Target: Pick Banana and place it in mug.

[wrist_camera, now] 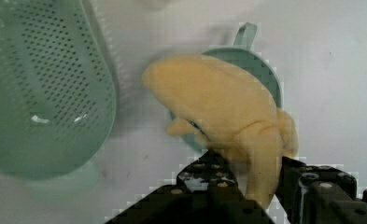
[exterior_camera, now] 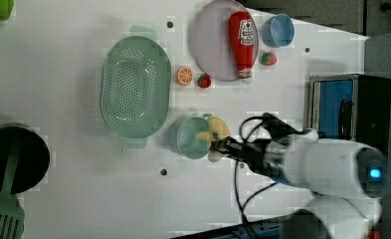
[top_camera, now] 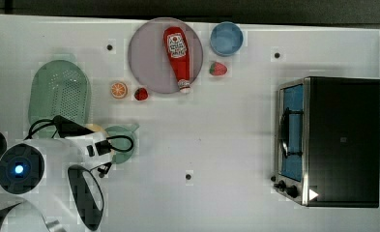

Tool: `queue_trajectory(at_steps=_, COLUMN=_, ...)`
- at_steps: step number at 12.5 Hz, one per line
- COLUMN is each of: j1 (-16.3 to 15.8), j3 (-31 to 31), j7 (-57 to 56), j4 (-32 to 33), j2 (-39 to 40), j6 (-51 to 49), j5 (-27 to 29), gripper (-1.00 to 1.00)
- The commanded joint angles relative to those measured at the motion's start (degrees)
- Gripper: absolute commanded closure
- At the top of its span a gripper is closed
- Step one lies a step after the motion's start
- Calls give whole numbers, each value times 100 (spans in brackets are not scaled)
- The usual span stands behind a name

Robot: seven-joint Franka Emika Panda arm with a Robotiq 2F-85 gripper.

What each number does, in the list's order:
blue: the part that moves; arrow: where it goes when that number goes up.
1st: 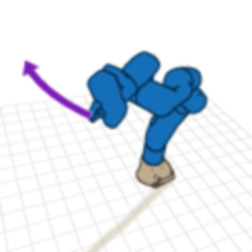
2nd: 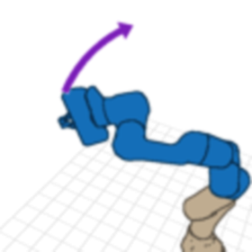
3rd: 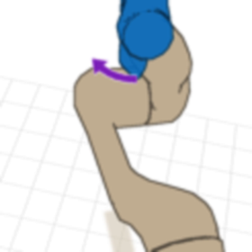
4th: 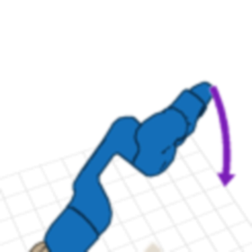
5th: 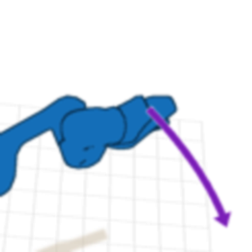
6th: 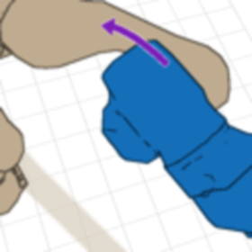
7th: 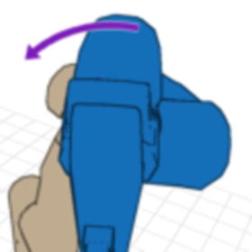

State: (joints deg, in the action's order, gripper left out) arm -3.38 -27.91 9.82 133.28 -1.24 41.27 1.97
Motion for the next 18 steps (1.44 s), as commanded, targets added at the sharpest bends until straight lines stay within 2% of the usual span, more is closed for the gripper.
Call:
queue_trajectory(at_steps=1, j1=19, j3=199, j7=692, j4=-60, j2=387, j6=316, j5=-208, gripper=37)
queue_trajectory(at_steps=4, j1=25, j3=238, j7=758, j4=-29, j2=724, j6=651, j5=-224, gripper=33)
queue_trajectory(at_steps=6, j1=25, j3=238, j7=760, j4=-15, j2=803, j6=908, j5=-226, gripper=-7)
queue_trajectory(at_steps=10, j1=28, j3=288, j7=780, j4=21, j2=815, j6=898, j5=-226, gripper=-100)
queue_trajectory(at_steps=14, j1=96, j3=539, j7=781, j4=-226, j2=486, j6=766, j5=-200, gripper=-100)
queue_trajectory(at_steps=18, j1=224, j3=1253, j7=615, j4=-904, j2=-367, j6=-929, j5=-198, gripper=-100)
